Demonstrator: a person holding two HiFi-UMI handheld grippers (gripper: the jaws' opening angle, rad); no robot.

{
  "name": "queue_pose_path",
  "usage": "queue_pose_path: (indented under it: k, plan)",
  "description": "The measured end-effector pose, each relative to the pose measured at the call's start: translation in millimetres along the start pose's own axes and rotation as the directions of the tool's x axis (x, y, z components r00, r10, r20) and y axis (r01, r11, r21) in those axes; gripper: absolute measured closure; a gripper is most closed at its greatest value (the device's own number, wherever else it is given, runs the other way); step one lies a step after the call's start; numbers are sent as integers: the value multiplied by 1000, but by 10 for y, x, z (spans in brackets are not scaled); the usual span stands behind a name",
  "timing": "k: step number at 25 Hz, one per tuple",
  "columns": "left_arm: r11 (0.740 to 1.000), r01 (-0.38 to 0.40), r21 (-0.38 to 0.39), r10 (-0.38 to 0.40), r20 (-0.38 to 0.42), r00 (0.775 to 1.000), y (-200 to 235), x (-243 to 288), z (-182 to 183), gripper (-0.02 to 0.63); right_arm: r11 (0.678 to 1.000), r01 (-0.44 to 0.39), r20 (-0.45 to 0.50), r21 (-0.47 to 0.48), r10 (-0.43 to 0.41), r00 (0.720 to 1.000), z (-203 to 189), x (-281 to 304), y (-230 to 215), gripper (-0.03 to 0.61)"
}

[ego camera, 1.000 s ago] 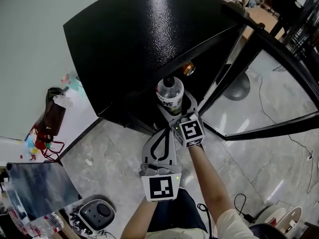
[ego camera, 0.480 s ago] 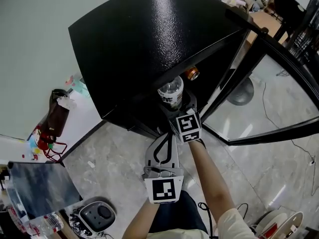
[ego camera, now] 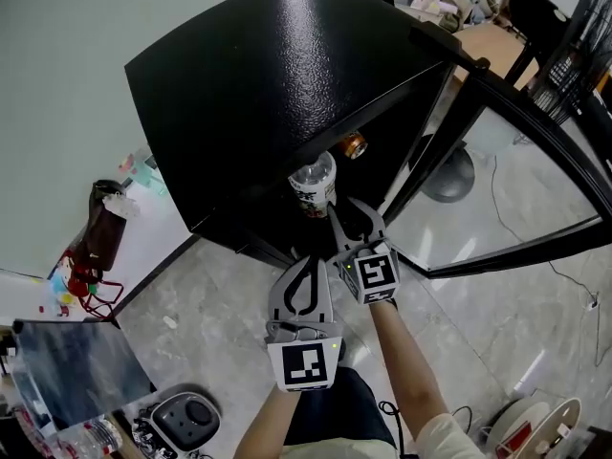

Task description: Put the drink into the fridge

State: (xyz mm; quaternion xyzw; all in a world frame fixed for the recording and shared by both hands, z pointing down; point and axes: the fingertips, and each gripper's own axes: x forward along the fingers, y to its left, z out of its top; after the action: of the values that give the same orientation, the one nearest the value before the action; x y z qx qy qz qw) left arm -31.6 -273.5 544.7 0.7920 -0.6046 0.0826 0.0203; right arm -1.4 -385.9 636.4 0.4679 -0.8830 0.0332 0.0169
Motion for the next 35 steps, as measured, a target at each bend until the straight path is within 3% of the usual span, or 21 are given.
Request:
queue_pose_path:
  k: [1, 23, 29, 35]
  plan:
    - [1000, 2, -4, -2, 0, 1000, -8, 5, -3, 609, 1000, -8, -9, 4, 8, 1000, -30, -9, 1, 523]
    - [1000, -9, -27, 8, -47, 999, 140, -39, -62, 609, 997, 32, -53, 70, -28, 998, -14, 24, -13, 527]
    - [999, -18, -32, 16, -57, 998, 164, -111, 146, 609, 990, 77, -70, 121, -69, 995, 301, -340, -75, 528]
    - [998, -28, -65, 25, -41, 999, 161, -215, 584, 609, 982, 147, -34, 117, -144, 989, 961, -887, -163, 528]
